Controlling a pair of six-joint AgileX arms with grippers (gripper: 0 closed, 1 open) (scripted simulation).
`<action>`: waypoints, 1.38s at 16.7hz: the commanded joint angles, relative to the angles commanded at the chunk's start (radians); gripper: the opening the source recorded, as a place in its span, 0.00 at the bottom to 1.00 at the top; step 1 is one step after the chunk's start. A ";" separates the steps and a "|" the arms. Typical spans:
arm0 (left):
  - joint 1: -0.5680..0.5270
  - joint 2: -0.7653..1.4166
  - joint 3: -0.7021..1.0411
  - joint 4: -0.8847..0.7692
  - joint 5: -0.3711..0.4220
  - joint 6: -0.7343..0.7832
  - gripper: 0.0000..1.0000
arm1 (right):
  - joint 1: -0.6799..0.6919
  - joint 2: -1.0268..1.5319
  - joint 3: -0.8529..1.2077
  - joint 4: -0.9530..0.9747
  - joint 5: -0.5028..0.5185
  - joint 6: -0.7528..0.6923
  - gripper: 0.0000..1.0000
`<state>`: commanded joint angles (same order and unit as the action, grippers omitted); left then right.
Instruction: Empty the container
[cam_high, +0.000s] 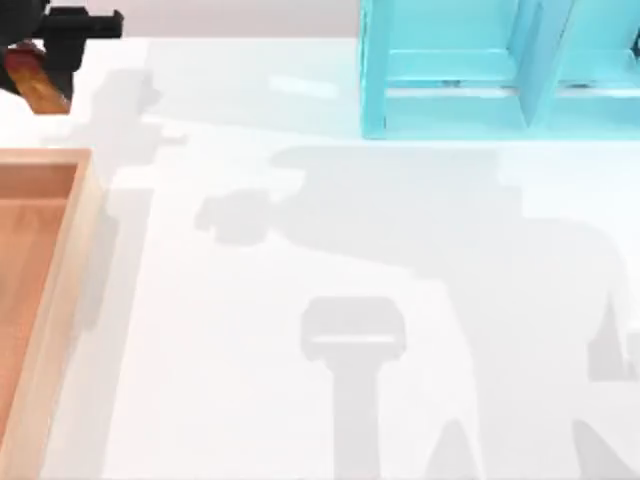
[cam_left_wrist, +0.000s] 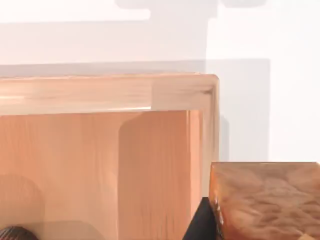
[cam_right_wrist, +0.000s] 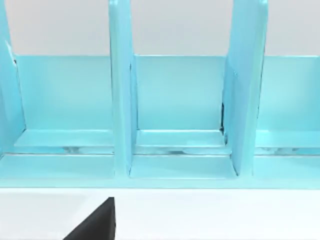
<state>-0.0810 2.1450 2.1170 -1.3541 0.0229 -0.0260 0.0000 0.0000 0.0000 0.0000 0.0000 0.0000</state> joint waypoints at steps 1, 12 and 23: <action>-0.042 0.068 0.046 0.000 -0.003 -0.046 0.00 | 0.000 0.000 0.000 0.000 0.000 0.000 1.00; -0.220 0.326 0.135 0.000 -0.018 -0.230 0.00 | 0.000 0.000 0.000 0.000 0.000 0.000 1.00; -0.222 0.339 -0.015 0.167 -0.019 -0.231 0.00 | 0.000 0.000 0.000 0.000 0.000 0.000 1.00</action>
<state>-0.3028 2.4840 2.1018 -1.1874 0.0035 -0.2569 0.0000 0.0000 0.0000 0.0000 0.0000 0.0000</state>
